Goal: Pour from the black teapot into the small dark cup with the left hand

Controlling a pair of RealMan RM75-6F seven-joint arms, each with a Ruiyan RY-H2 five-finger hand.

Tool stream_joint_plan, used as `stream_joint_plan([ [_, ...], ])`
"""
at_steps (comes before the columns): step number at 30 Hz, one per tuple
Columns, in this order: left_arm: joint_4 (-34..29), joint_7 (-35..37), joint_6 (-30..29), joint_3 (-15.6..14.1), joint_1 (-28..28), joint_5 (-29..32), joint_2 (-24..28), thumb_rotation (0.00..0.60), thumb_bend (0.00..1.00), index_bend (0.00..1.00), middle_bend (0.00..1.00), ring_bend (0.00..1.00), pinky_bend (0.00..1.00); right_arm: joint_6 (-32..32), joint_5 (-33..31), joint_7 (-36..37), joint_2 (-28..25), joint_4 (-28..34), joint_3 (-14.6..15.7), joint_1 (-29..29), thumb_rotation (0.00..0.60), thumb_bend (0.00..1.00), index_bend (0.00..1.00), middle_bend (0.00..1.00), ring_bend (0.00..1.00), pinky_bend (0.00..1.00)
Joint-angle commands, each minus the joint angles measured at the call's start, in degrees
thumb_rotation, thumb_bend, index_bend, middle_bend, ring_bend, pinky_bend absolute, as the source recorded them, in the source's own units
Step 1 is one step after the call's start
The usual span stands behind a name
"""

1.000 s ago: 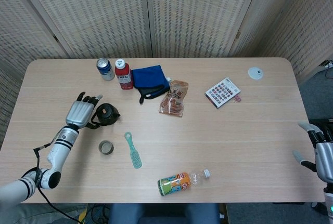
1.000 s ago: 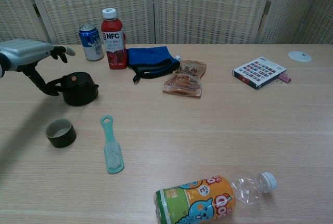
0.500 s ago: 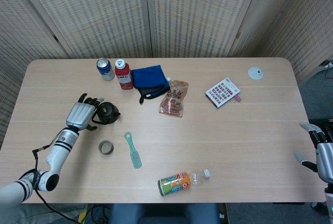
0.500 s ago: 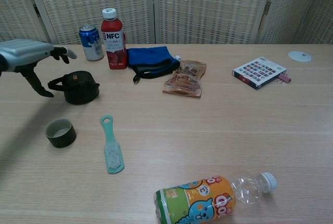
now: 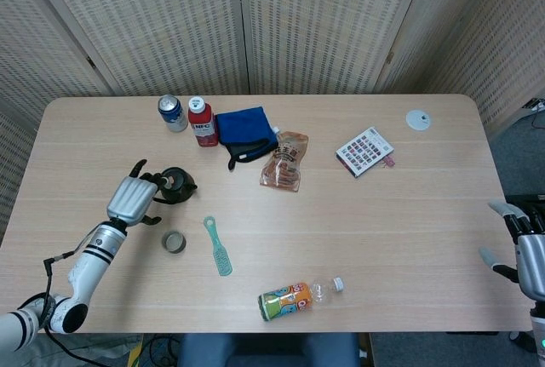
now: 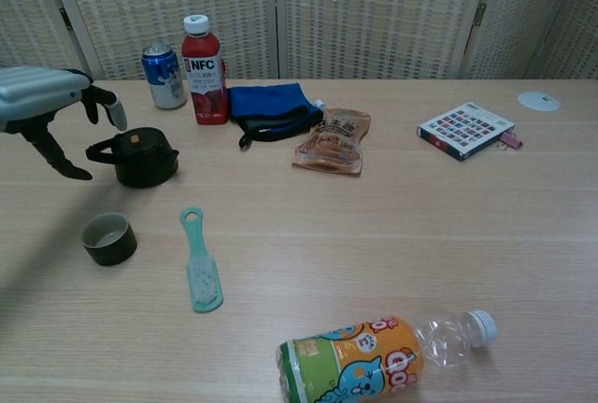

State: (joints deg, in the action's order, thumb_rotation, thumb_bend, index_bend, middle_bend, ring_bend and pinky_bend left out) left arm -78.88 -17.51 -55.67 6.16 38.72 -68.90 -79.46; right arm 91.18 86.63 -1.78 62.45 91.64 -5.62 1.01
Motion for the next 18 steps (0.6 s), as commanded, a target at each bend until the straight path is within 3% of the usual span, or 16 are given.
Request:
stream_joint_plan([
  [1,-0.7,-0.9,0.6,-0.1,0.0,0.8,0.1,0.566,0.06,0.34,0.30,0.32,0.00,0.1,-0.1,0.0,0.0,0.0,0.0,-0.1,0.600,0.15,0.24,0.27,0.16,0.18],
  [18,-1.0,-3.6,1.8,-0.6,0.3,2.5,-1.3,0.543,0.06,0.36,0.35,0.36,0.00,0.0,-0.5,0.6,0.0,-0.7,0.0,-0.3,0.600,0.15,0.24,0.27,0.16,0.18],
])
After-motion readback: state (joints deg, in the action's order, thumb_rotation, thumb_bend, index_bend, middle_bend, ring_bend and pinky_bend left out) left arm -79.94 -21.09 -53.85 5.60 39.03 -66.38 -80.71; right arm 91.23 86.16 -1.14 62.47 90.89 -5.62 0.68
